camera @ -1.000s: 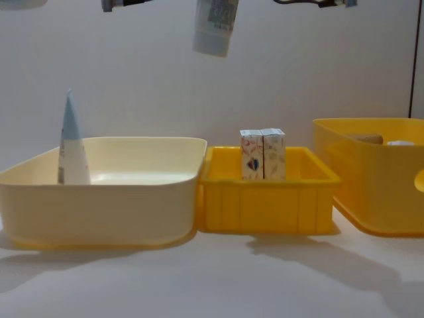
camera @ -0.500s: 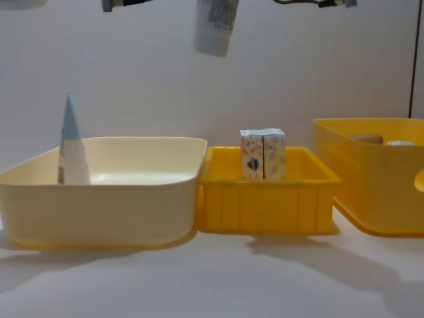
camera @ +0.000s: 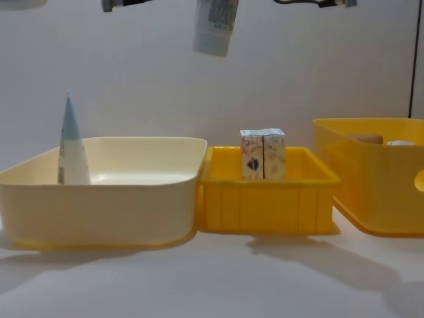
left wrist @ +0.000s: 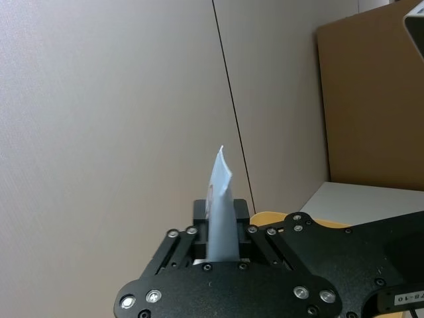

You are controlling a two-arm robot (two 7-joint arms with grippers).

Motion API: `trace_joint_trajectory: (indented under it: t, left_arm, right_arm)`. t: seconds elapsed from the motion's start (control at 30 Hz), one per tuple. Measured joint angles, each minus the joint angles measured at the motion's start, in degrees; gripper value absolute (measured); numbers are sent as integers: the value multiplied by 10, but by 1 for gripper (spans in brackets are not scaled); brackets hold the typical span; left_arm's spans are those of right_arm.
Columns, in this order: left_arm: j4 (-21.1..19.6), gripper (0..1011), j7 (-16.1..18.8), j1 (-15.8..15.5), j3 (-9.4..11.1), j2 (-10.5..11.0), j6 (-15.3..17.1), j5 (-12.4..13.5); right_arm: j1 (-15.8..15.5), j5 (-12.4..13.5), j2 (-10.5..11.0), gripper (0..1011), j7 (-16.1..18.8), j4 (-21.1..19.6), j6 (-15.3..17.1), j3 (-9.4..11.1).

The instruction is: Bimanual collaborative sorting of washing and personal care products

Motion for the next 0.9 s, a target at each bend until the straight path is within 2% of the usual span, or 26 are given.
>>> trace_joint_trajectory:
  t: [0.2, 0.23, 0.27, 0.33, 0.37, 0.53, 0.57, 0.6, 0.77, 0.9]
  left_arm:
    - [0, 372, 0, 0, 0, 0, 0, 0]
    - [0, 429, 0, 0, 0, 0, 0, 0]
    - [0, 429, 0, 0, 0, 0, 0, 0]
    - [0, 512, 0, 0, 0, 0, 0, 0]
    - [0, 512, 0, 0, 0, 0, 0, 0]
    - [0, 715, 0, 0, 0, 0, 0, 0]
    - [0, 715, 0, 0, 0, 0, 0, 0]
    - [0, 770, 0, 0, 0, 0, 0, 0]
    - [0, 918, 0, 0, 0, 0, 0, 0]
    - [0, 1002, 0, 0, 0, 0, 0, 0]
  right_arm:
    - [0, 0, 0, 599, 0, 0, 0, 0]
    - [0, 0, 0, 601, 0, 0, 0, 0]
    - [0, 0, 0, 601, 0, 0, 0, 0]
    - [0, 0, 0, 599, 0, 0, 0, 0]
    - [0, 0, 0, 599, 0, 0, 0, 0]
    - [0, 0, 0, 601, 0, 0, 0, 0]
    - [0, 0, 0, 601, 0, 0, 0, 0]
    - [0, 0, 0, 601, 0, 0, 0, 0]
    - [0, -1, 4, 601, -1, -3, 3, -1]
    - [-2, -5, 12, 599, -3, -9, 8, 0]
